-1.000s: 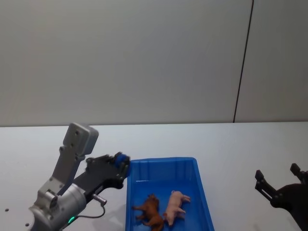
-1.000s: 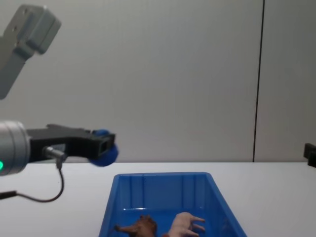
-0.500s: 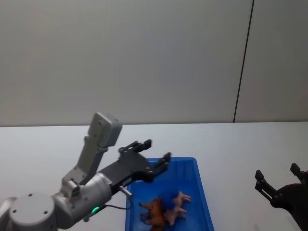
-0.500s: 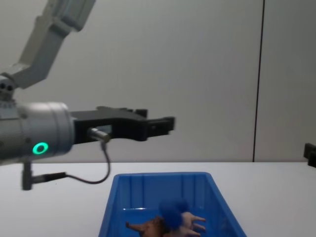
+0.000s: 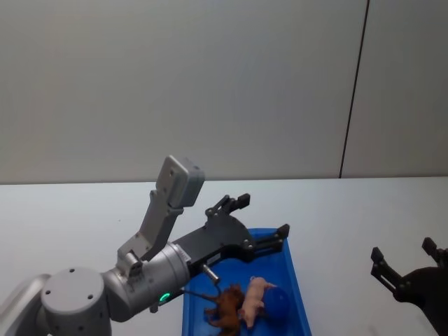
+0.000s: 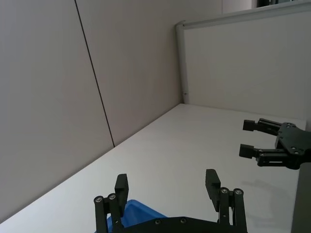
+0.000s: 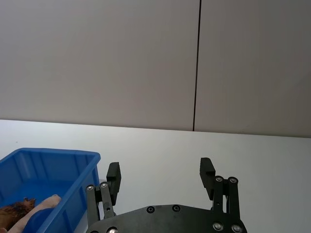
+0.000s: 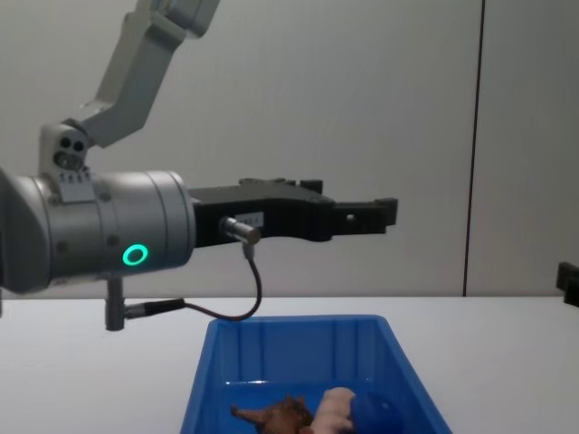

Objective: Pick up the two dolls from the table and place them into the box.

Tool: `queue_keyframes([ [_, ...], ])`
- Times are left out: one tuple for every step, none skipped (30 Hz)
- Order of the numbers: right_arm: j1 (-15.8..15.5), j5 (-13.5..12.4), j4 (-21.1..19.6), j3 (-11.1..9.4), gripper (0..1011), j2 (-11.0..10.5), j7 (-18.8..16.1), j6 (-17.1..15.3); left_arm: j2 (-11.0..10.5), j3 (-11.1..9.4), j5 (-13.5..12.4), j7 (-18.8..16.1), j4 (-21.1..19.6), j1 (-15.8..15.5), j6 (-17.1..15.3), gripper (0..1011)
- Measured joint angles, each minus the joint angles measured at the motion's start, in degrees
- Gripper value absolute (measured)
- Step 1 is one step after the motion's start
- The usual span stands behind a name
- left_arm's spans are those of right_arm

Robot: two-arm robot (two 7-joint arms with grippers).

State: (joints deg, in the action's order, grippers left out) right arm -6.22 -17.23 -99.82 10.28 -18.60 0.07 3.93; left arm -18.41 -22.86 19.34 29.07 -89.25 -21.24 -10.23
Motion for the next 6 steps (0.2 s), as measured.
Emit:
queue_keyframes([
  [0.0,0.0,0.0,0.0,1001,0.0,0.0,0.0,0.1,0.0,0.0,0.1,0.1,-0.1,0.1,1001],
  [0.0,0.0,0.0,0.0,1001,0.0,0.0,0.0,0.2,-0.1,0.0,0.3,0.2,-0.2,0.1,1001],
  [0.0,0.0,0.0,0.0,1001,0.0,0.0,0.0,0.4,-0.2,0.0,0.6,0.3,-0.3,0.2,1001],
  [0.0,0.0,0.0,0.0,1001,0.0,0.0,0.0,0.4,-0.2,0.0,0.7,0.4,-0.4,0.2,1001],
  [0.0,0.0,0.0,0.0,1001,0.0,0.0,0.0,0.5,-0.2,0.0,0.8,0.5,-0.5,0.3,1001],
  [0.0,0.0,0.0,0.0,1001,0.0,0.0,0.0,0.6,-0.3,0.0,1.1,0.6,-0.6,0.3,1001],
])
